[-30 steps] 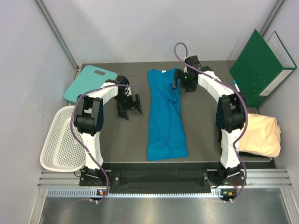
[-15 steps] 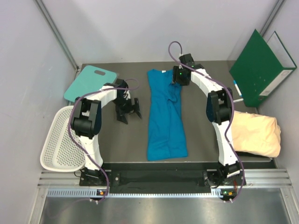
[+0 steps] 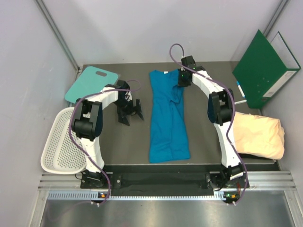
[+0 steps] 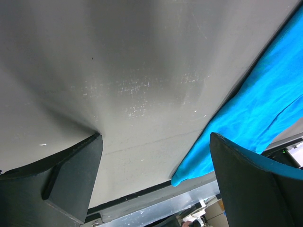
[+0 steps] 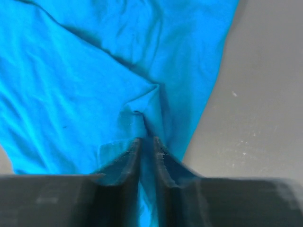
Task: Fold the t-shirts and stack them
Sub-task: Rotate the tshirt 90 degrees
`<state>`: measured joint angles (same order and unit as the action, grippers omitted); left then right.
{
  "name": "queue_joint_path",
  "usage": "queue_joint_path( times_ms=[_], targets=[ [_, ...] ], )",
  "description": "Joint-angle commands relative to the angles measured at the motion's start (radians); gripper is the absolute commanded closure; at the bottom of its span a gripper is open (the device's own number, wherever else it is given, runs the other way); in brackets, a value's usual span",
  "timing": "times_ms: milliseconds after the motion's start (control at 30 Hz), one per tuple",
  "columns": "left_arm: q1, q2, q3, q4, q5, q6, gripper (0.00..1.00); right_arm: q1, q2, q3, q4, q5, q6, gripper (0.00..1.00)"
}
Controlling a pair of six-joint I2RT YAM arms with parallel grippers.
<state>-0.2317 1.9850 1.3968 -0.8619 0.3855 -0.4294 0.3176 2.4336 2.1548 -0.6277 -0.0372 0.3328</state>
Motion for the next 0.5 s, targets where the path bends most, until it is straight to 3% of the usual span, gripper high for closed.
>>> queue_joint_path(
  times_ms=[0, 233, 467],
  targets=[
    [-0.004, -0.023, 0.016, 0.012, 0.006, -0.003, 0.01, 0.005, 0.013, 0.051, 0.023, 0.06, -0.009, 0.96],
    [-0.004, -0.009, 0.021, 0.009, 0.004, -0.003, 0.01, 0.003, -0.11, -0.082, 0.138, 0.158, -0.003, 1.0],
    [-0.004, 0.015, 0.042, 0.011, 0.015, -0.003, 0.01, -0.041, -0.119, -0.084, 0.094, 0.247, 0.043, 0.96]
  ],
)
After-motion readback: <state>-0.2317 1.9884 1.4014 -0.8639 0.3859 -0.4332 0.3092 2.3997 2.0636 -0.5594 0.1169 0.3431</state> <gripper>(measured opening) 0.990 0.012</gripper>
